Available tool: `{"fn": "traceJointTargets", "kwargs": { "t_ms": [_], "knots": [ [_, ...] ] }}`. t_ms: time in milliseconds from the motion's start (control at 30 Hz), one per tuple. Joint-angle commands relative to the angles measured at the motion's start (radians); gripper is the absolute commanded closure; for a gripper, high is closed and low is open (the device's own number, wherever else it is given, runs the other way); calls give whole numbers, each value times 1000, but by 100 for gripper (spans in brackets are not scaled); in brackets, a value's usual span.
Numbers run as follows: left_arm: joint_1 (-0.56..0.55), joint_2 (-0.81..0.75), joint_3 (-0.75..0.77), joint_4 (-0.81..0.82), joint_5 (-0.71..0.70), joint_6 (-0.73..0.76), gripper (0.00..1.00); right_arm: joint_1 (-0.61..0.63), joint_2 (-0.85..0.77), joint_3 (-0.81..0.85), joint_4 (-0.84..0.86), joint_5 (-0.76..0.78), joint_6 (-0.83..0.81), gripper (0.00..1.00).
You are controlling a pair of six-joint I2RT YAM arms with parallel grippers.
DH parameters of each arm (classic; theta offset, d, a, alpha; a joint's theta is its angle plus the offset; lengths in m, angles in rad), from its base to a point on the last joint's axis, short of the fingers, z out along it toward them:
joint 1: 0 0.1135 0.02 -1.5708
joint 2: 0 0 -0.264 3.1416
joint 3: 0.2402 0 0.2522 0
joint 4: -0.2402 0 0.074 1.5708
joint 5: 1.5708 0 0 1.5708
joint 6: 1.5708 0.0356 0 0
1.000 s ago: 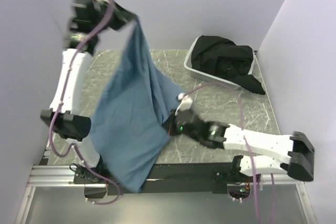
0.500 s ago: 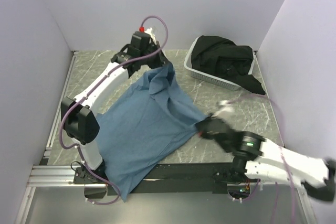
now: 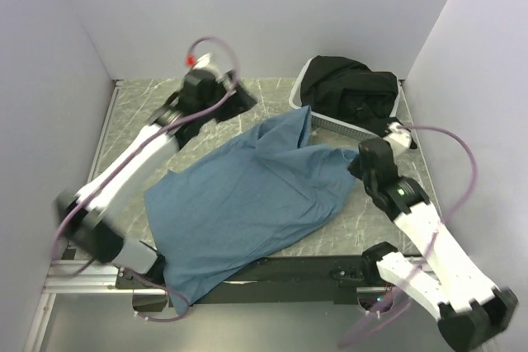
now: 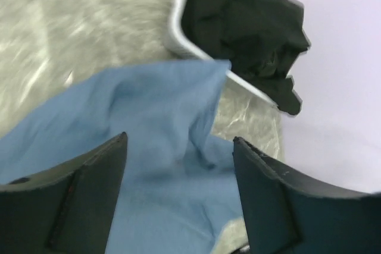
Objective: Put the pillow into the pillowcase
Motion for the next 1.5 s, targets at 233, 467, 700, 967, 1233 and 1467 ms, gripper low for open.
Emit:
{"fn": "traceJointTargets", "kwargs": {
  "t_ms": [233,467,700,967,1233,1467],
  "knots": [
    [-75,-538,-859,24,-213,-552,81,262,216,-267,349,-219,77,100],
    [-107,-314,-1003,211,-131,-672,93,395,367,-278,457,-247,144,100],
    [241,103,-721,238,26,-410,99,584,503,-113,466,-234,190,100],
    [324,215,-233,15,-55,-215,99,672,556,-45,425,-181,206,100],
    [322,-1,-344,9,-39,-125,61,773,207,-339,568,-291,258,100],
    [284,-216,-429,-17,-28,-121,40,1191,460,-85,598,-223,142,94]
  ]
}}
